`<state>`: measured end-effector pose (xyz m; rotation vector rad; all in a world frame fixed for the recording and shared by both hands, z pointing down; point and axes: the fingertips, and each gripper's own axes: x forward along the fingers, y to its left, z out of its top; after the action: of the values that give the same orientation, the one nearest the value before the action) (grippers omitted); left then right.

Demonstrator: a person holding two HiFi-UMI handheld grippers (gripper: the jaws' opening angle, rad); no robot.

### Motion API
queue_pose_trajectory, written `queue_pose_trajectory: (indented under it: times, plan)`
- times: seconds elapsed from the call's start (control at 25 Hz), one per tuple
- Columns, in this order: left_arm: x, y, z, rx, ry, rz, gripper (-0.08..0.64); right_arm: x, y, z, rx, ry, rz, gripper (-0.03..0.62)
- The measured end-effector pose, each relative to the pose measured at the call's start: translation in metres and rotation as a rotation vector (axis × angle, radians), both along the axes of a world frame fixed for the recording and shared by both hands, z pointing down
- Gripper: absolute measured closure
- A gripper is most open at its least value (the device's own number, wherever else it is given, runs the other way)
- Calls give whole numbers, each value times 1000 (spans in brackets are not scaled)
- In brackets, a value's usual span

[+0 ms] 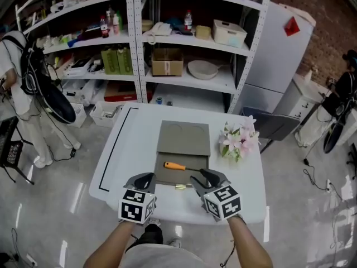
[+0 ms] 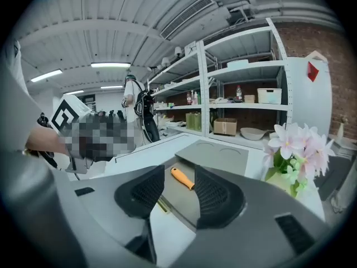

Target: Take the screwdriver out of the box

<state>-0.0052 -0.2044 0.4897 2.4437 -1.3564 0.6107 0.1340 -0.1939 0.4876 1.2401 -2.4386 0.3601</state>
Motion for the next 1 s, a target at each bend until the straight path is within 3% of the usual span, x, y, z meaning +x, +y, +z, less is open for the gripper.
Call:
queue_pose_trajectory:
  times: [0.56, 1.0]
  plan:
    - [-14, -58, 31, -68, 18, 32, 557, -54, -48, 42, -118, 189, -266, 408]
    - [-21, -95, 54, -115, 31, 64, 557, -75, -71, 87, -221, 353, -415, 403]
